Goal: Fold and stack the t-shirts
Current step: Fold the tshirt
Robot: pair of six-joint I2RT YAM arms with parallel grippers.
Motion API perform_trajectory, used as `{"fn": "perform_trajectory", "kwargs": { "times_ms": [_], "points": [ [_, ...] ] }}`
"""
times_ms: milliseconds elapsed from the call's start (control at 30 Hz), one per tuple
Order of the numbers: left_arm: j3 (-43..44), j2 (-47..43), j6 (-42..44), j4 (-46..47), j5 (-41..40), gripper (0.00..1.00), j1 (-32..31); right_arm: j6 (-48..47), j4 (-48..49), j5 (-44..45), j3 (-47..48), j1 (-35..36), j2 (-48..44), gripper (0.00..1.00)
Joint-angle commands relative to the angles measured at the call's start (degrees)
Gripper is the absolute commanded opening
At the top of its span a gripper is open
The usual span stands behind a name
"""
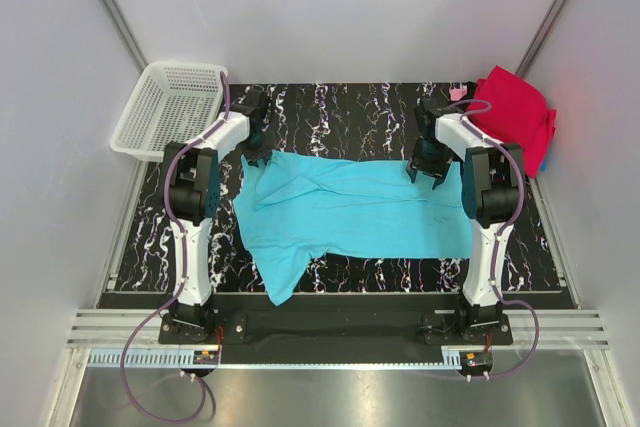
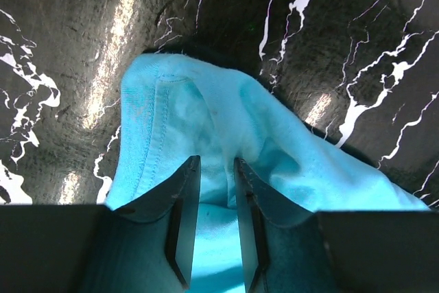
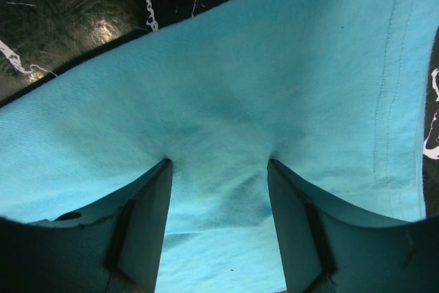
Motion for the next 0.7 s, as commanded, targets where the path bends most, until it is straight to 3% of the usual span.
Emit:
{"fn": "perform_trajectory", "kwargs": {
  "times_ms": [0, 233, 667],
  "points": [
    [0.8, 0.8, -0.6, 1.3, -1.2, 0.30, 0.2, -0.8, -1.6, 4.3, -2.0, -0.8, 1.0, 0.65],
    [2.5, 1.5, 0.3, 2.1, -0.9, 0.23, 0.2, -0.9, -1.6, 4.6, -2.6, -0.8, 0.6, 0.64],
    [3.4, 2.5, 2.2, 5.3, 1.5, 0.26, 0.6, -1.0, -1.3, 4.6, -3.5, -0.8, 0.5, 0.64]
  ]
}}
